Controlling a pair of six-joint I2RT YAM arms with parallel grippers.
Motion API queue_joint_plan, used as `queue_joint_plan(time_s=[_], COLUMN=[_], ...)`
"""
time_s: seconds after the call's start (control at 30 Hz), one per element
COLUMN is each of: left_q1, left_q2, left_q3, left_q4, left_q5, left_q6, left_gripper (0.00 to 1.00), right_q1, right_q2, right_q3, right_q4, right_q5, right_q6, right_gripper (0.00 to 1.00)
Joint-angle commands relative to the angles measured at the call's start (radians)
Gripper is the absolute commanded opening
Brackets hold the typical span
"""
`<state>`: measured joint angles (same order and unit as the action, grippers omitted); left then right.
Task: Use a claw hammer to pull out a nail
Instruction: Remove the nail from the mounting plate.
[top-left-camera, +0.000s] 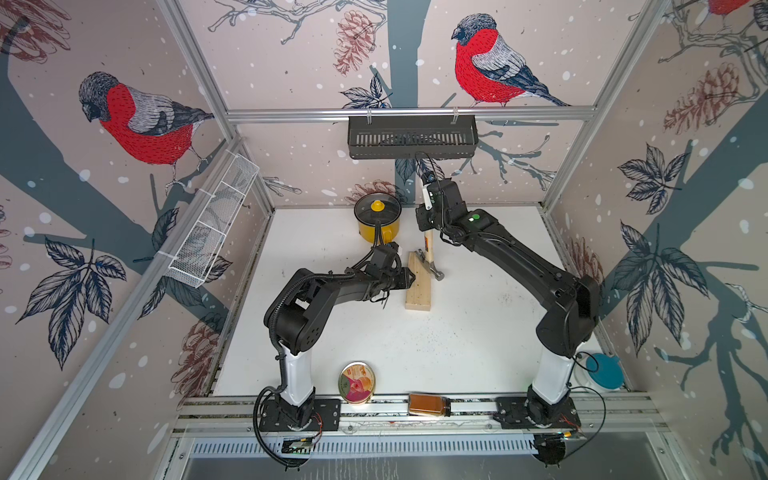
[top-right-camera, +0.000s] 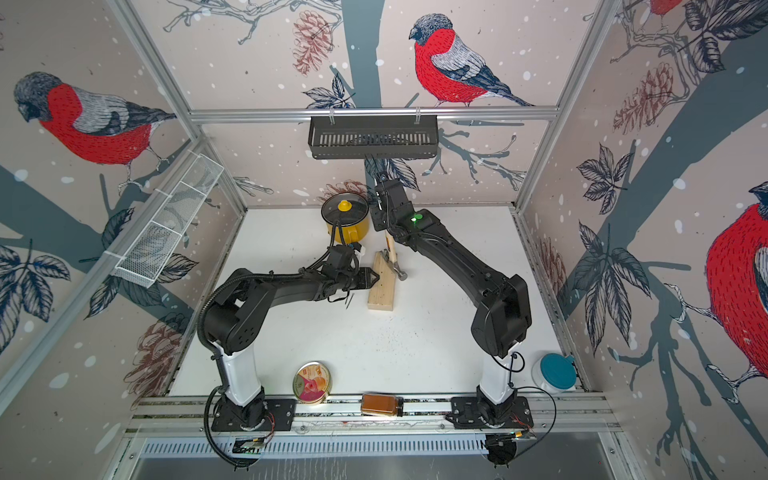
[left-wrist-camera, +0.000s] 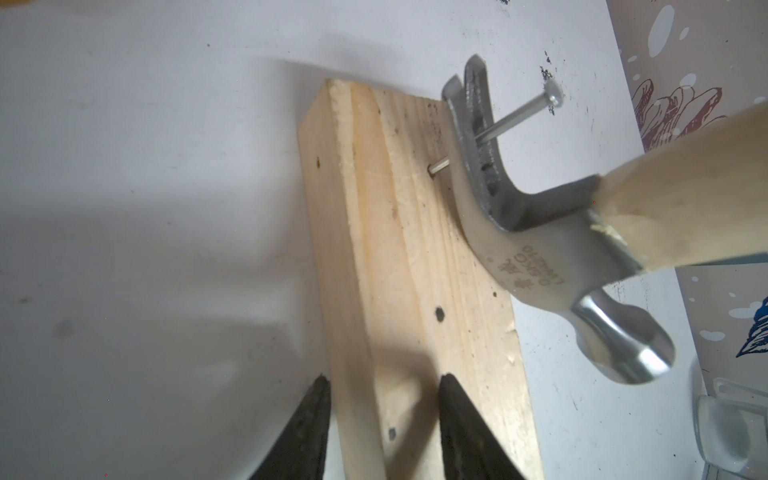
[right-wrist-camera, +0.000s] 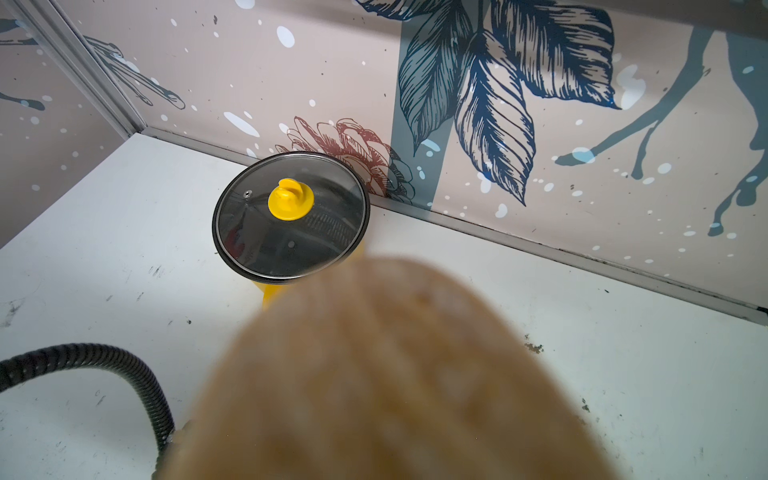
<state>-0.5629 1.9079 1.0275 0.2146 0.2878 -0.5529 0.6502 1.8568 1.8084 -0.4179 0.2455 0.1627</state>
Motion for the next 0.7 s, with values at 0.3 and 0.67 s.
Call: queue_joint_plan(time_s=[0.3,0.67], left_q1=[0.001,0.0], left_q2=[0.003,0.005], left_q3=[-0.017,-0.018], left_q4=[-0.046,-0.048], left_q5=[-0.001,0.003], left_q6=[-0.007,-0.011], left_gripper=[0.43,0.42], right_q1=[-0.012,-0.012], right_q2=[-0.027,-0.176], right_q3=[-0.06,-0.336], right_q4=[0.111,0.306], right_q5=[0.029,0.017], right_q6=[0.015,0.049], right_gripper=[0.0,0.0])
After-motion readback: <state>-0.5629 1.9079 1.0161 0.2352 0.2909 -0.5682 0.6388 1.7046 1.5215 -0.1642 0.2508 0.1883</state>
